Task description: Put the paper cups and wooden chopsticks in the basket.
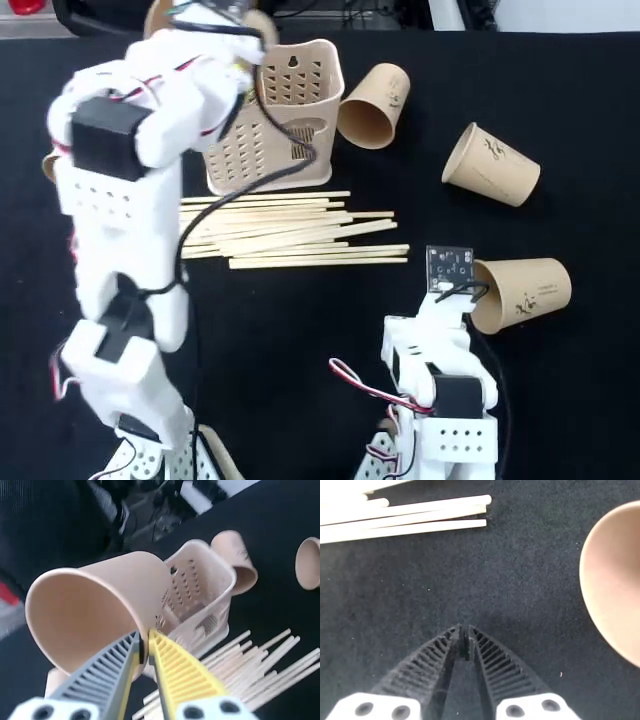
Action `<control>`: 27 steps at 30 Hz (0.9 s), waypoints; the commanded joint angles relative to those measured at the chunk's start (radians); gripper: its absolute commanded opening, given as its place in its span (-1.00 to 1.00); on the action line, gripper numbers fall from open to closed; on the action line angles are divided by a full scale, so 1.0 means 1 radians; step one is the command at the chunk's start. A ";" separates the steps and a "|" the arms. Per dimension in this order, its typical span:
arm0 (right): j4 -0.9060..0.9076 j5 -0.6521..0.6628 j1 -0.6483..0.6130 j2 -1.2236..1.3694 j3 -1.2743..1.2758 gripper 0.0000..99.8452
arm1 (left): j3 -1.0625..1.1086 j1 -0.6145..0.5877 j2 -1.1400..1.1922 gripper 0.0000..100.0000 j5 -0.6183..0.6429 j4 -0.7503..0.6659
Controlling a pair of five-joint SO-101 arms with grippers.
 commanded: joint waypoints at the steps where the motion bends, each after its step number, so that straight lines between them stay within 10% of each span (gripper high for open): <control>1: 0.005 0.002 0.006 -0.050 -0.005 -0.96 | -0.065 0.027 0.074 -0.95 -0.028 -0.100; 27: 0.005 0.002 0.006 -0.050 -0.005 -0.96 | -0.033 0.007 0.247 -0.73 -0.028 -0.083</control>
